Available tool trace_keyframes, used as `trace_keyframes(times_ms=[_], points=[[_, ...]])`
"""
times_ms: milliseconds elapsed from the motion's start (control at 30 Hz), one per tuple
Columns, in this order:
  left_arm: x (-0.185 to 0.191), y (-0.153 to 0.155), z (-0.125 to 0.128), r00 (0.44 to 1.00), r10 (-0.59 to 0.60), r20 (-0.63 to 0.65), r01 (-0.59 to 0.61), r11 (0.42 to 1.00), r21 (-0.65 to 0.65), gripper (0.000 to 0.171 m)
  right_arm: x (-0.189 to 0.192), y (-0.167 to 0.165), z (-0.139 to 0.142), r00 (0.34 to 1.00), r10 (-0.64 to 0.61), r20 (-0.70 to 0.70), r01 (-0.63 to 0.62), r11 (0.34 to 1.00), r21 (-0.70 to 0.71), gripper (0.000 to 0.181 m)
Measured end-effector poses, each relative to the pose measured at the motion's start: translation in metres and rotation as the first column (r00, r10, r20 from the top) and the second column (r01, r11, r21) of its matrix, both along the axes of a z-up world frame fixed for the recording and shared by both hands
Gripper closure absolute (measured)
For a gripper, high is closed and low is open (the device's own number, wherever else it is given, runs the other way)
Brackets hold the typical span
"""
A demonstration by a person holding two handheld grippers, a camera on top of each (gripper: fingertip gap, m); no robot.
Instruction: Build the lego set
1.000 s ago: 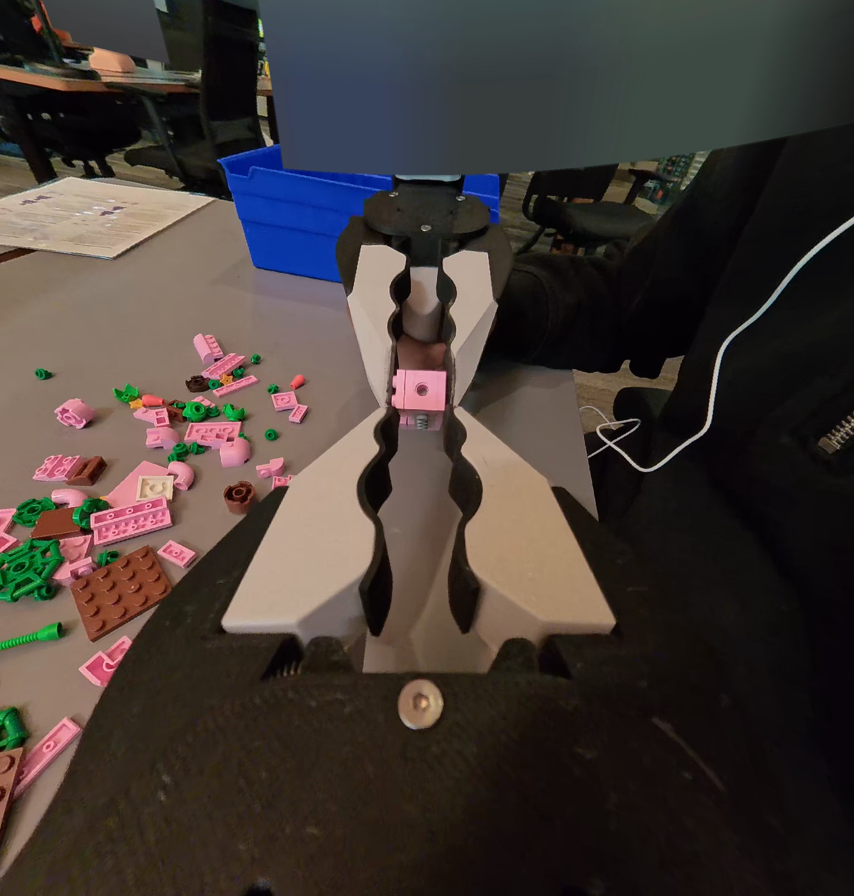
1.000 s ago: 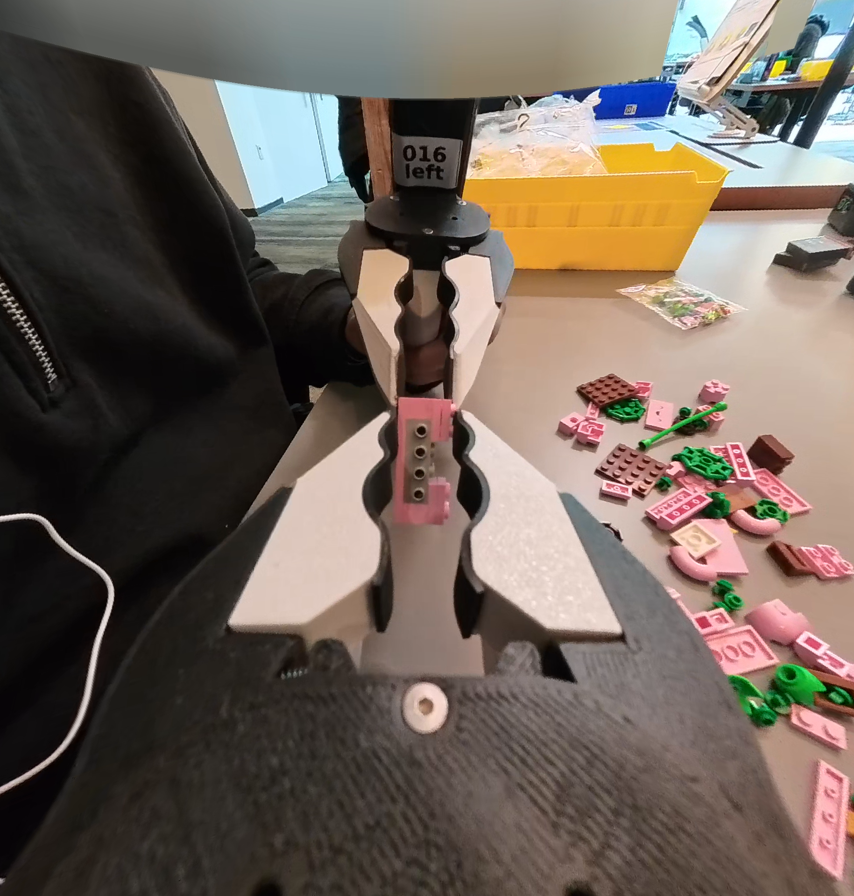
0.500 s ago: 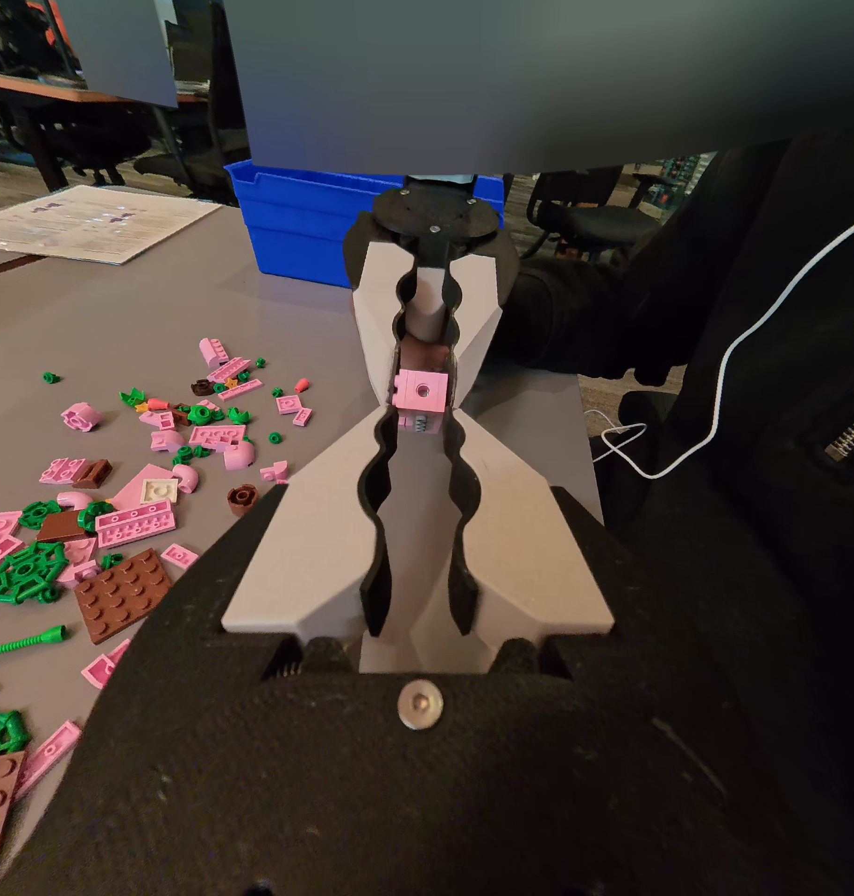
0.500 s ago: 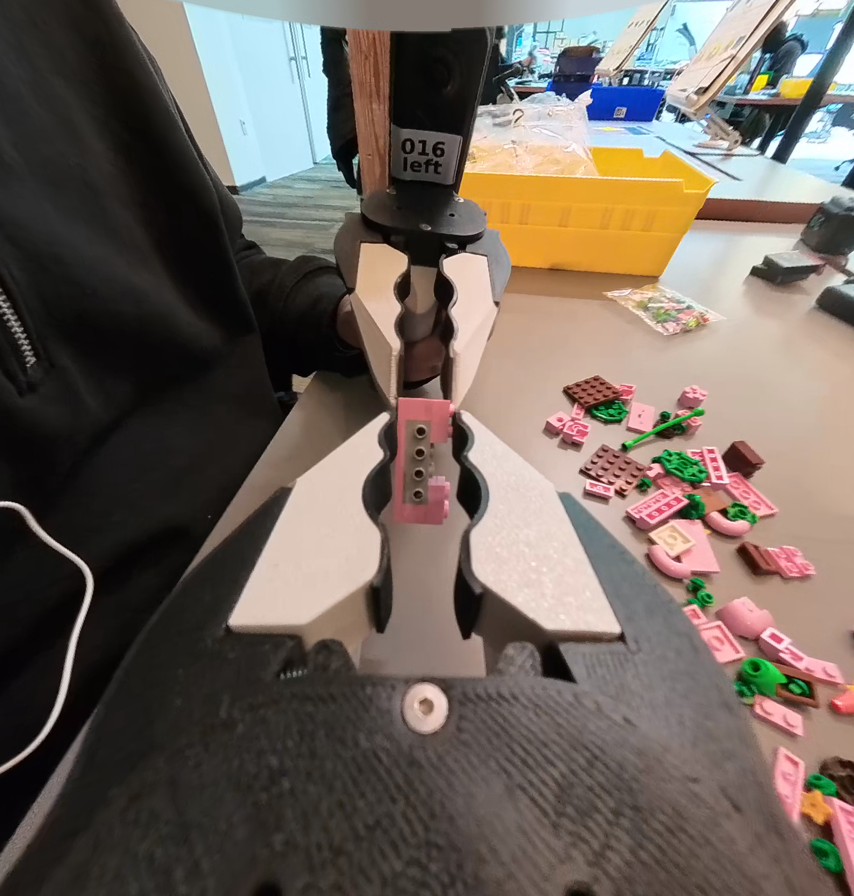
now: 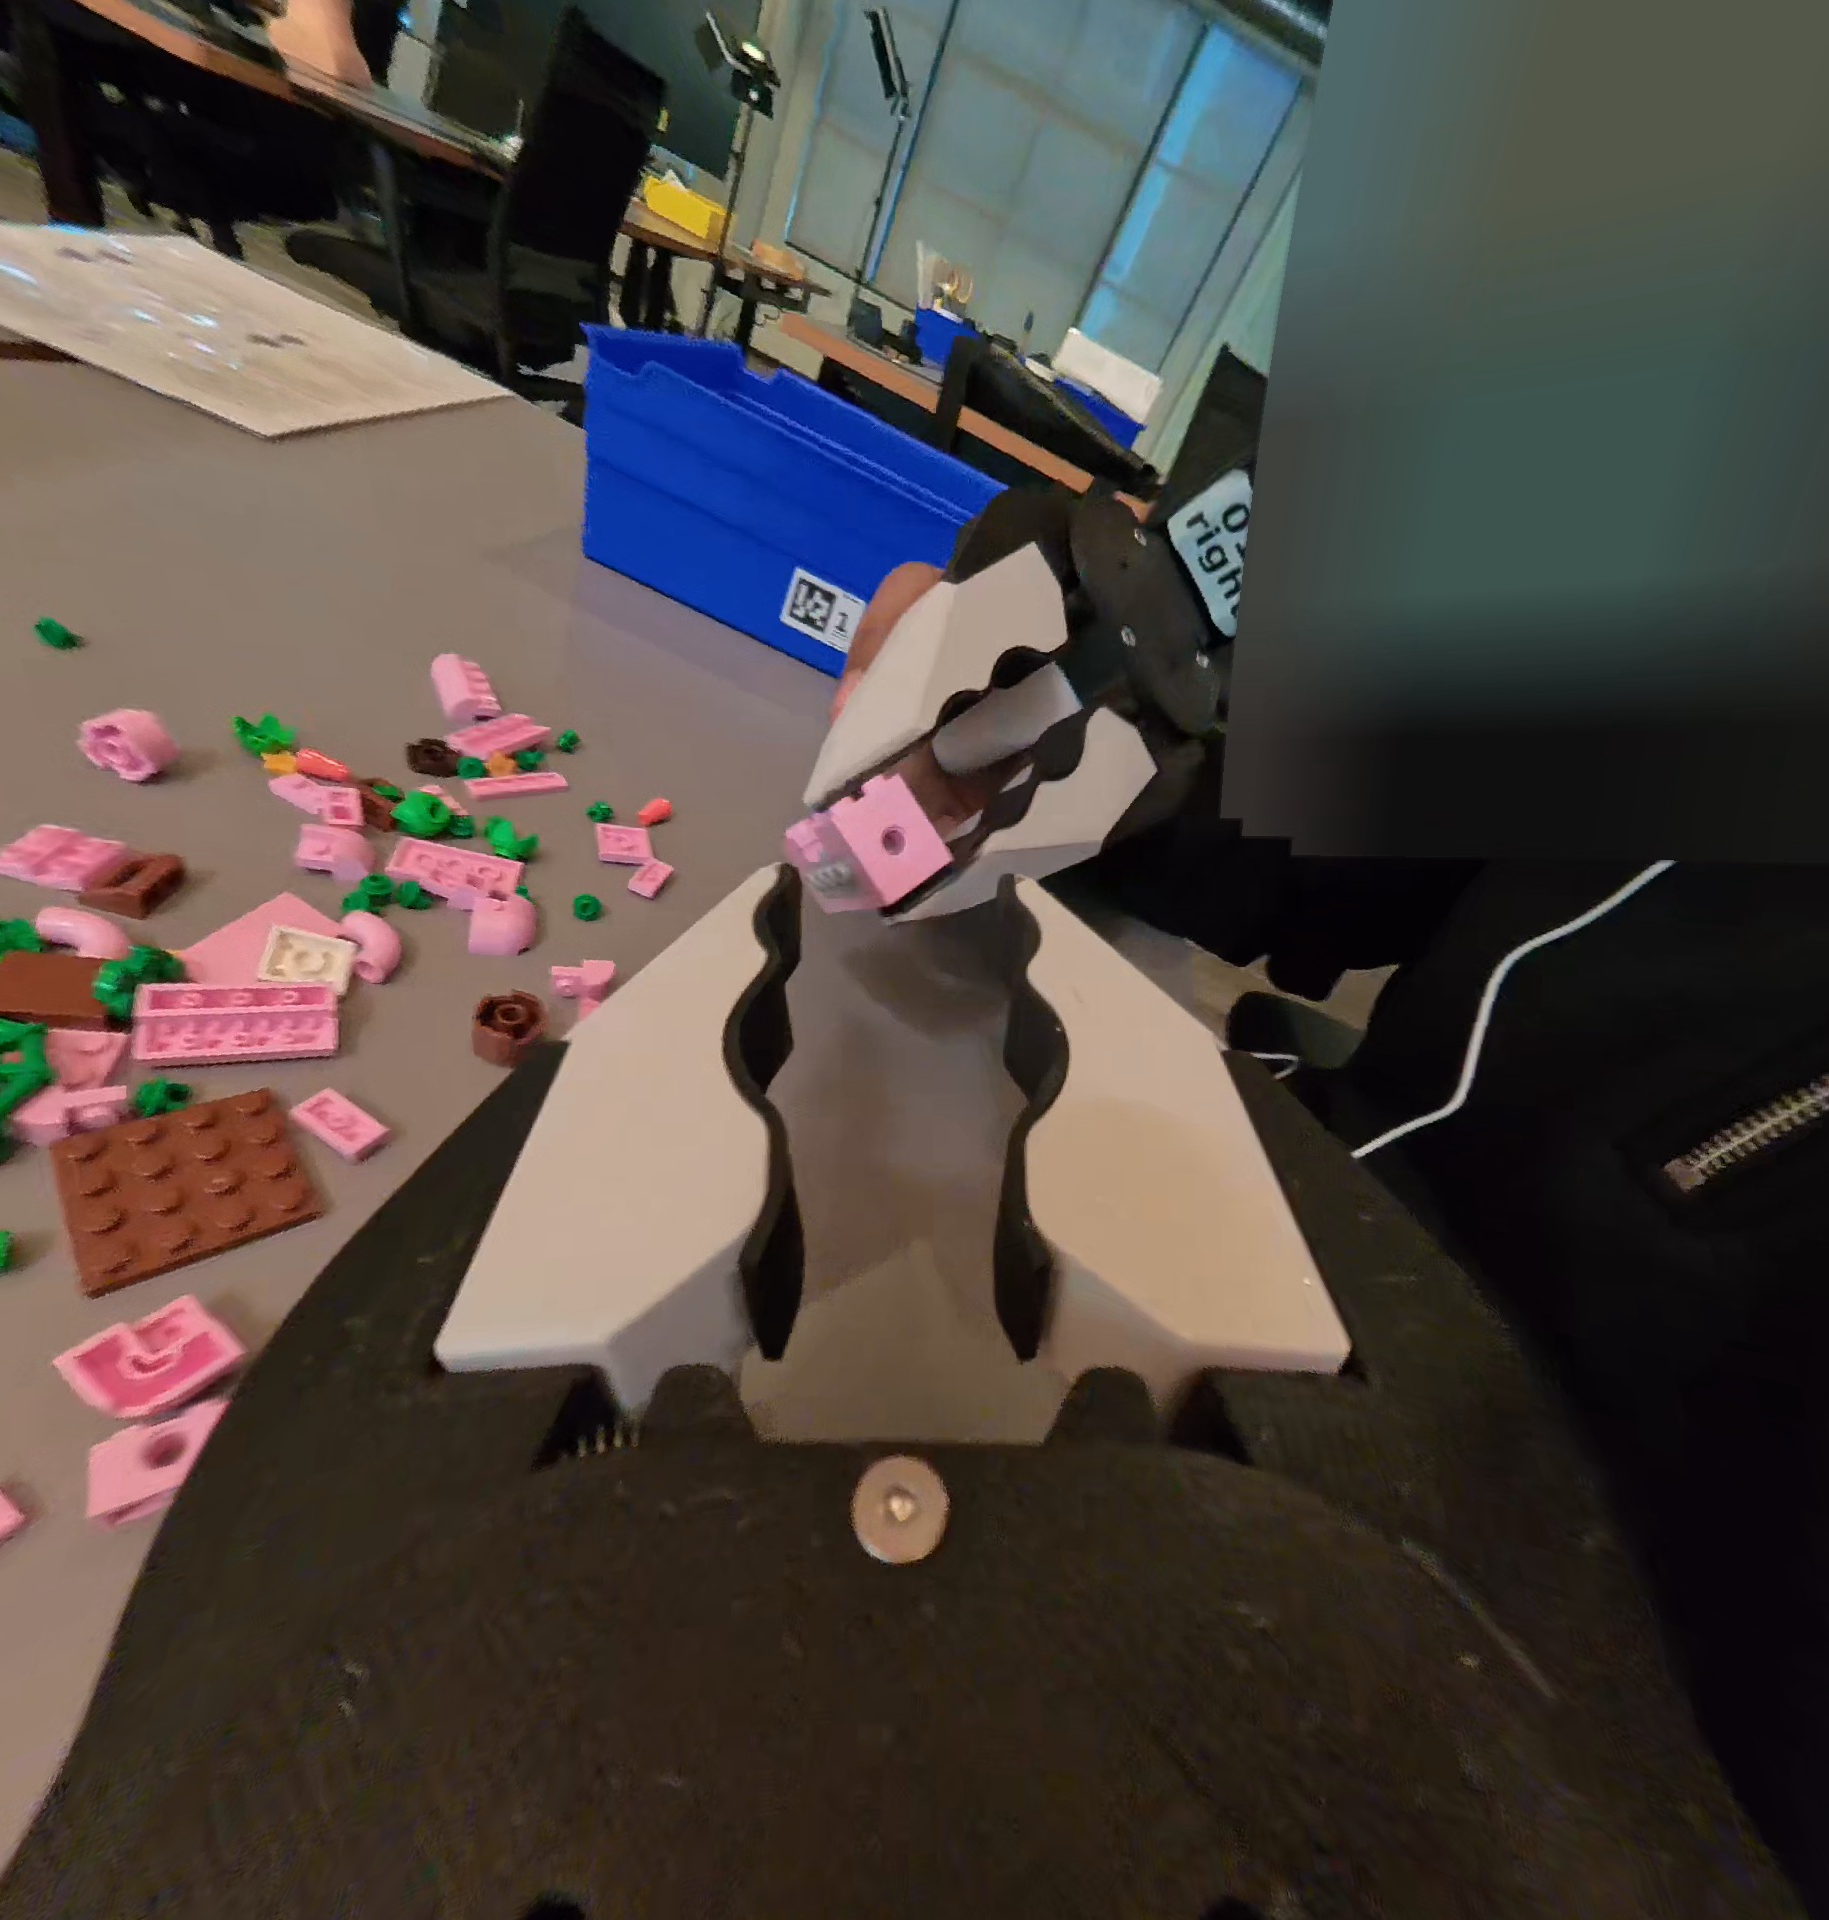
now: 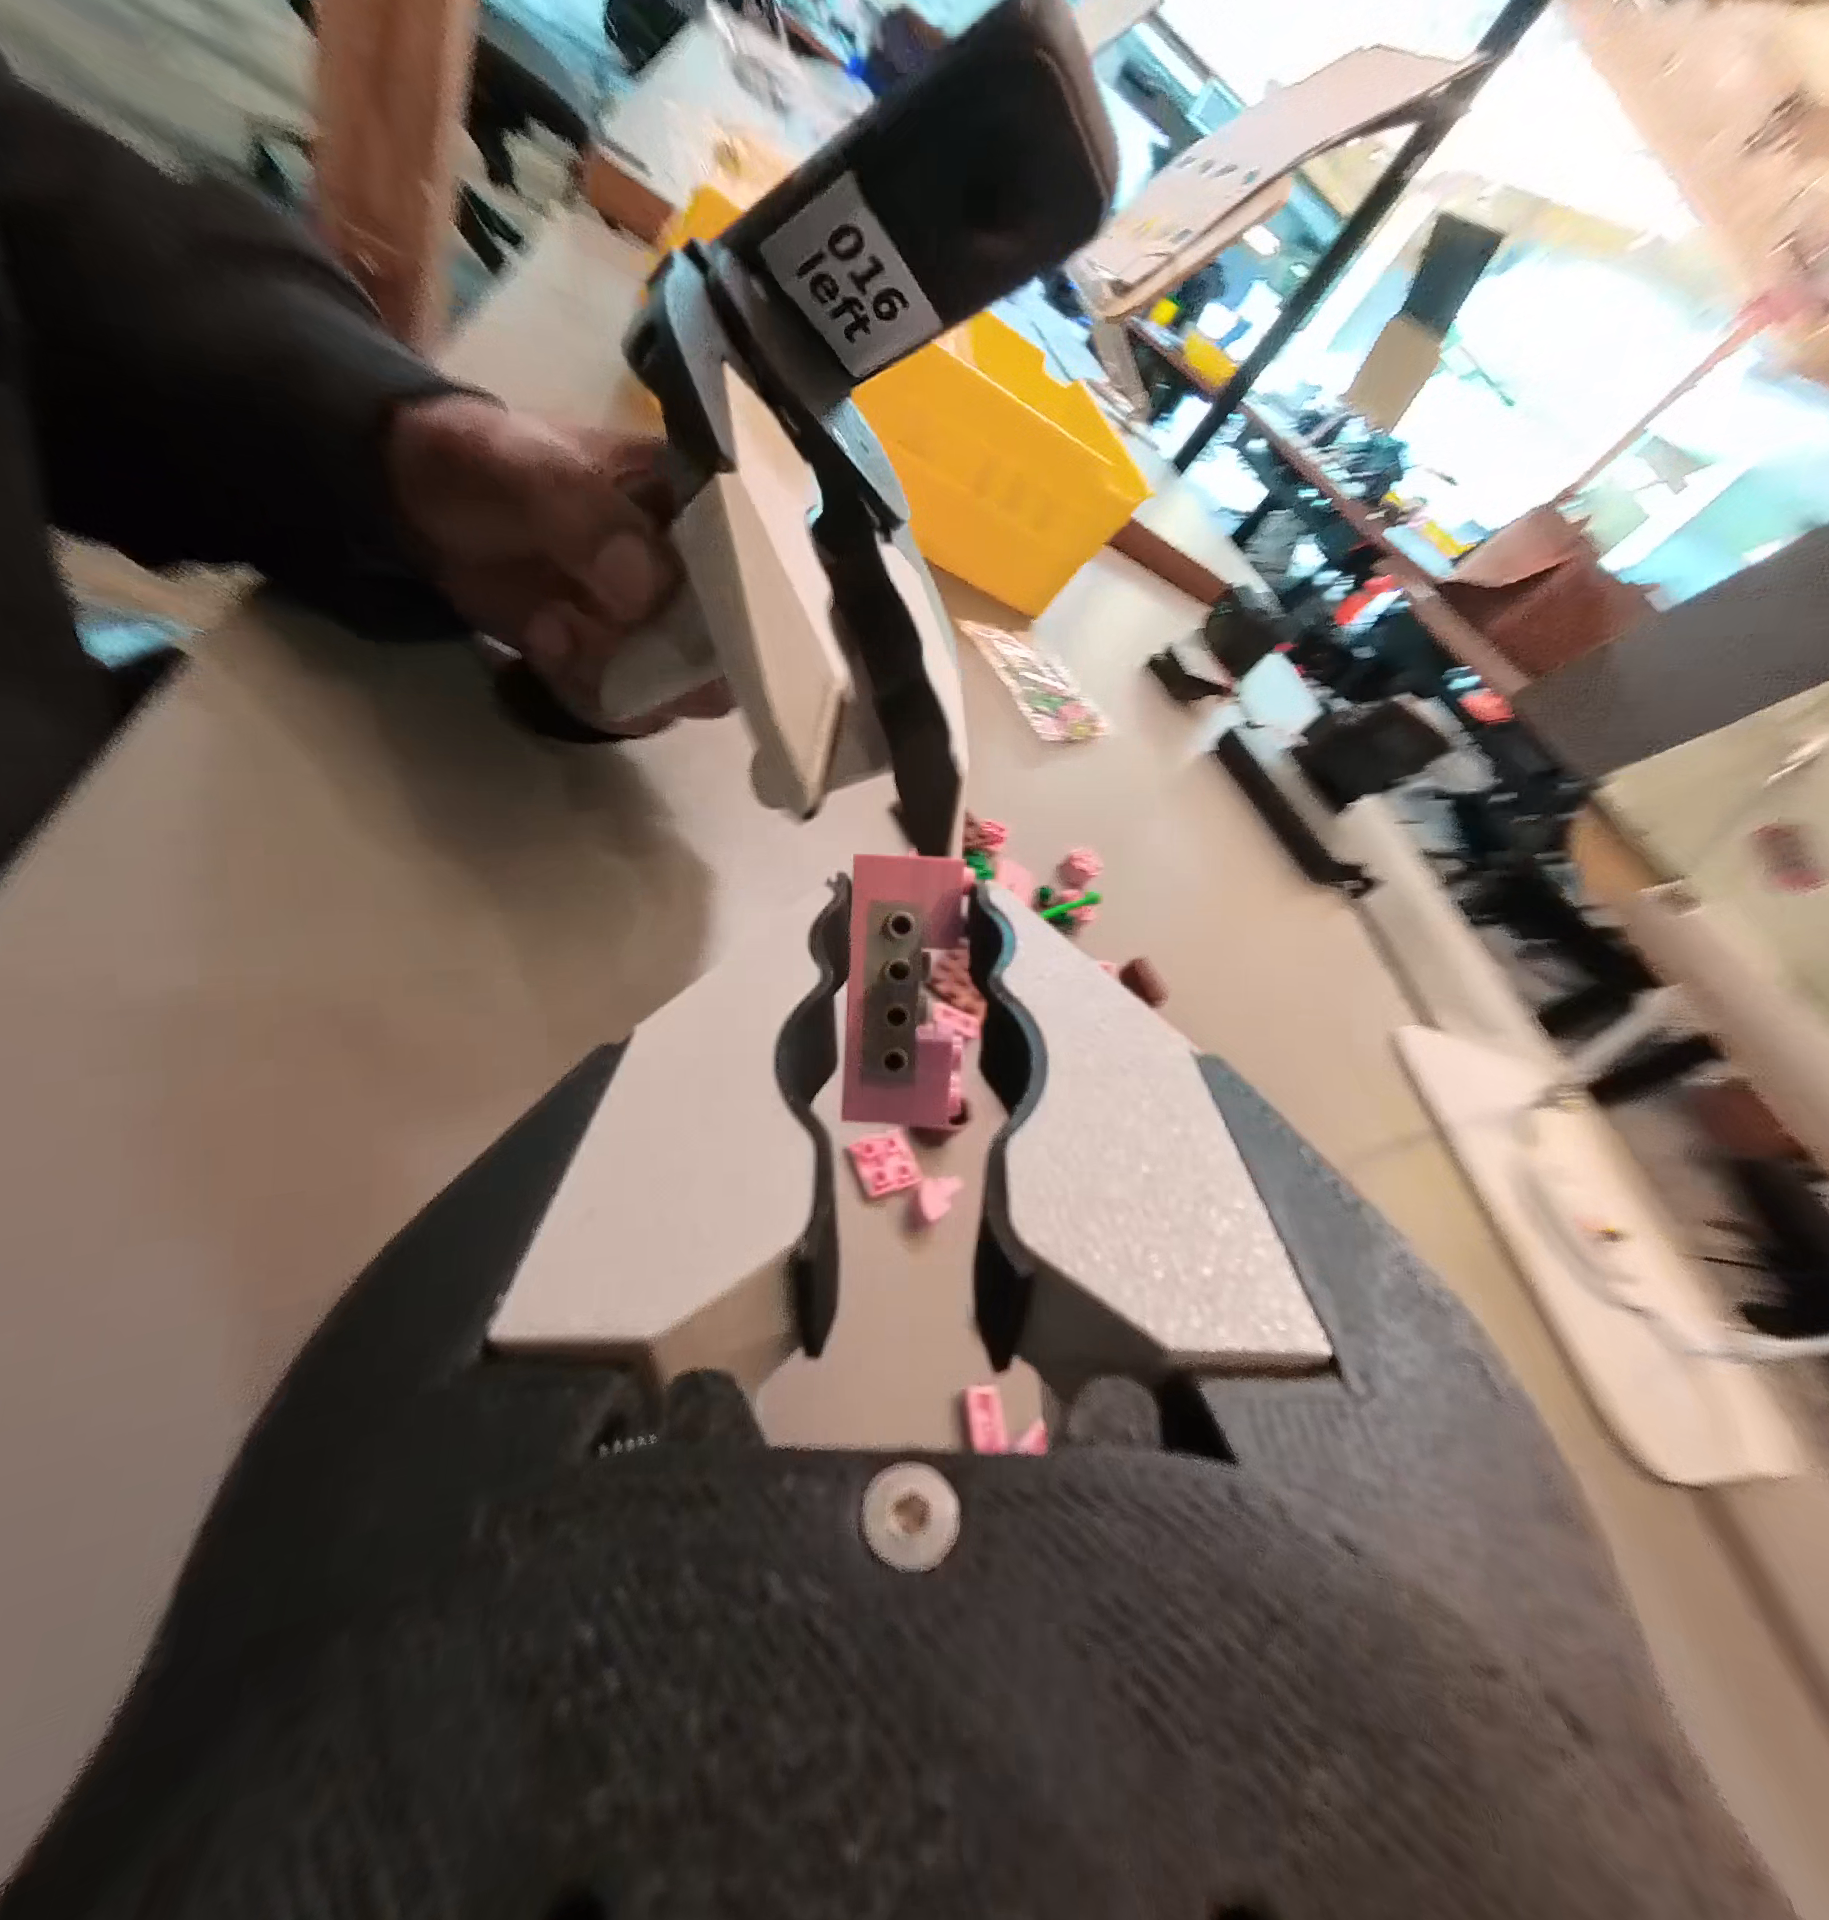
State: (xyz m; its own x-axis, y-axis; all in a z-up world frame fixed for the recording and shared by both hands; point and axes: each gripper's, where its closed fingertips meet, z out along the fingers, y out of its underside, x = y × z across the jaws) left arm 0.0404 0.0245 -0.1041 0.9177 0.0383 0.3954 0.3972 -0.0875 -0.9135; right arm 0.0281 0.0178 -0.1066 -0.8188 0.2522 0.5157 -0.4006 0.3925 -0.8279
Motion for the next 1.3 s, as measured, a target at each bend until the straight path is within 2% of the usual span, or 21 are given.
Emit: trace_keyframes(times_ms=[133, 167, 233, 400, 533, 633, 800, 933, 1133, 1300], points=[[0.004, 0.008, -0.018, 1.0, -0.009, 0.026, 0.011, 0.996, -0.091, 0.126, -0.001, -0.007, -0.005, 0.991, -0.046, -0.125, 0.056, 0.995, 0.077, 0.161], [0.006, 0.009, -0.02, 1.0, -0.012, 0.018, 0.013, 0.994, -0.108, 0.127, 0.0, -0.008, -0.007, 0.989, -0.048, -0.143, 0.062, 0.994, 0.094, 0.16], [0.007, 0.009, -0.02, 0.999, -0.012, 0.036, 0.016, 0.995, -0.103, 0.14, -0.003, -0.007, -0.009, 0.982, -0.07, -0.176, 0.091, 0.989, 0.115, 0.16], [0.003, 0.004, -0.014, 0.988, -0.04, 0.147, 0.044, 0.999, -0.024, 0.147, -0.003, -0.005, -0.007, 0.989, -0.054, -0.137, 0.067, 0.994, 0.088, 0.161], [-0.001, 0.001, -0.01, 0.975, -0.051, 0.217, 0.047, 0.999, 0.024, 0.142, -0.004, -0.003, -0.012, 0.987, -0.05, -0.154, 0.069, 0.99, 0.12, 0.161], [-0.001, 0.002, -0.013, 0.969, -0.056, 0.242, 0.053, 0.998, 0.02, 0.141, 0.001, -0.007, -0.014, 0.985, -0.027, -0.17, 0.05, 0.989, 0.137, 0.161], [-0.006, 0.0, -0.017, 0.957, -0.049, 0.287, 0.047, 0.999, 0.014, 0.157, -0.001, -0.007, -0.016, 0.982, -0.032, -0.188, 0.06, 0.988, 0.143, 0.16], [-0.006, -0.001, -0.016, 0.947, -0.066, 0.314, 0.06, 0.998, 0.03, 0.158, 0.002, -0.007, -0.013, 0.991, -0.011, -0.134, 0.024, 0.995, 0.097, 0.159], [-0.007, -0.003, -0.015, 0.93, -0.083, 0.359, 0.068, 0.996, 0.054, 0.157, 0.001, -0.006, -0.004, 0.995, -0.013, -0.096, 0.016, 1.0, 0.025, 0.146], [-0.007, -0.004, -0.015, 0.923, -0.088, 0.374, 0.07, 0.996, 0.06, 0.157, 0.0, -0.005, -0.005, 0.997, -0.012, -0.08, 0.013, 1.0, 0.016, 0.147]])
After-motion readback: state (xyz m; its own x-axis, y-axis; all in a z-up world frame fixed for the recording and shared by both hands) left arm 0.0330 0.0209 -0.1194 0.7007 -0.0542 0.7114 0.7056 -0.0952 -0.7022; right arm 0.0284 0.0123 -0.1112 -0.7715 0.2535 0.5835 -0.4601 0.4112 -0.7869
